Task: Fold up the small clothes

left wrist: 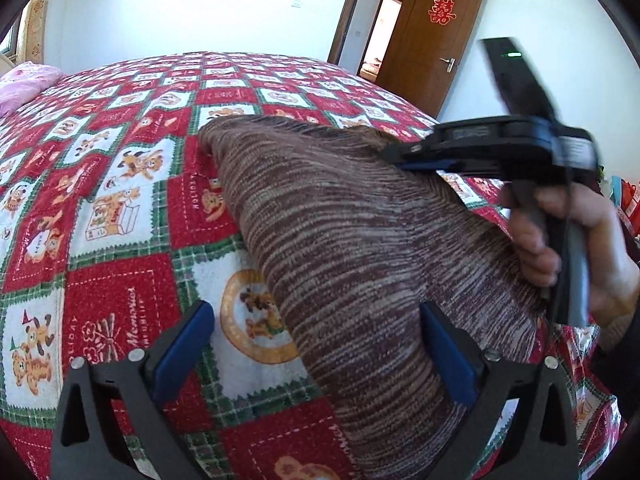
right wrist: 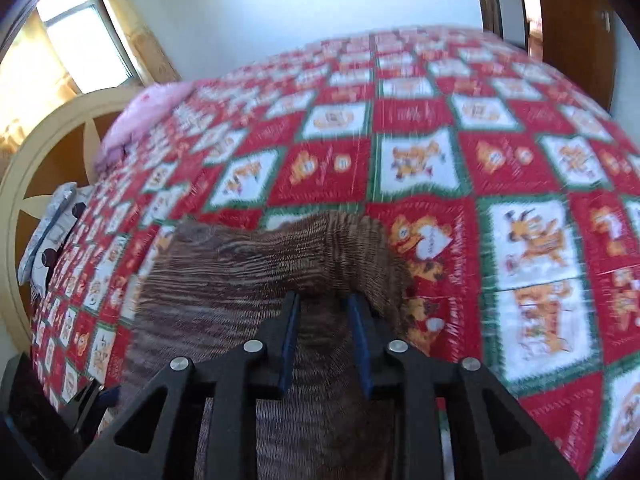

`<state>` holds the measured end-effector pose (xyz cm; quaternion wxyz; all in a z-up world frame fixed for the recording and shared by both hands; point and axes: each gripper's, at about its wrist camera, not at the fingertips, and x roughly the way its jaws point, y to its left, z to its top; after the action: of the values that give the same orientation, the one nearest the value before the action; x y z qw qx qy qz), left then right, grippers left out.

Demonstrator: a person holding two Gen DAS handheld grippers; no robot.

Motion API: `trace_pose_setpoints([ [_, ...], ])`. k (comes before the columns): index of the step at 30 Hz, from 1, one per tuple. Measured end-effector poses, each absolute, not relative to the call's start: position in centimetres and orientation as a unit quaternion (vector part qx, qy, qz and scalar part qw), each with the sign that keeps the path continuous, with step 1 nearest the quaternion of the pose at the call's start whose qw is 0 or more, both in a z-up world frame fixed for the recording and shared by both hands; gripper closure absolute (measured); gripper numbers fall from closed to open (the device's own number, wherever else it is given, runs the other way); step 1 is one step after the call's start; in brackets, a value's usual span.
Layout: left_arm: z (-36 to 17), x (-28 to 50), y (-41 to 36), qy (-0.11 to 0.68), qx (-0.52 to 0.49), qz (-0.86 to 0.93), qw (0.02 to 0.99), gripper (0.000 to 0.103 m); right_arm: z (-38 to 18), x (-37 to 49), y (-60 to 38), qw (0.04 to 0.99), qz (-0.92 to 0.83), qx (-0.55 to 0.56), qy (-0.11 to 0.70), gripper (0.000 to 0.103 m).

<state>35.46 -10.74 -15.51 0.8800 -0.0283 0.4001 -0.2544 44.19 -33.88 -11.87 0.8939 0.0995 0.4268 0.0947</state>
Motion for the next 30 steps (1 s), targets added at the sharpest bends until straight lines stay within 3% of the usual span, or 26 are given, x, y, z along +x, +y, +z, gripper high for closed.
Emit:
trace_pose_setpoints([
  [4,-15.5,35.3,-10.7,0.398,-0.03,-0.254,0.881,0.0,-9.9,39.1,-33.6,0.899,0.168,0.109,0.39,0.074],
  [9,-15.4,35.1,-10.9,0.397,-0.023,-0.251,0.883,0.0,-14.3,35.4,-33.5,0.872,0.162,0.06,0.457,0.074],
  [12,-15.4,35.0,-11.3,0.397,-0.008,-0.246,0.884,0.0,-14.1,34.2,-33.8,0.881,0.178,0.066,0.434,0.073],
  [15,-15.5,34.9,-11.6,0.4,0.003,-0.244,0.884,0.0,-13.0,34.3,-34.2,0.882,0.186,0.091,0.424,0.072],
  [19,-15.6,35.0,-11.7,0.401,0.008,-0.241,0.884,0.0,-11.8,35.2,-36.2,0.895,0.18,0.119,0.391,0.059],
  [30,-15.9,35.5,-12.0,0.412,0.013,-0.24,0.879,0.0,-14.8,41.7,-40.9,0.849,0.172,0.238,0.44,0.054],
])
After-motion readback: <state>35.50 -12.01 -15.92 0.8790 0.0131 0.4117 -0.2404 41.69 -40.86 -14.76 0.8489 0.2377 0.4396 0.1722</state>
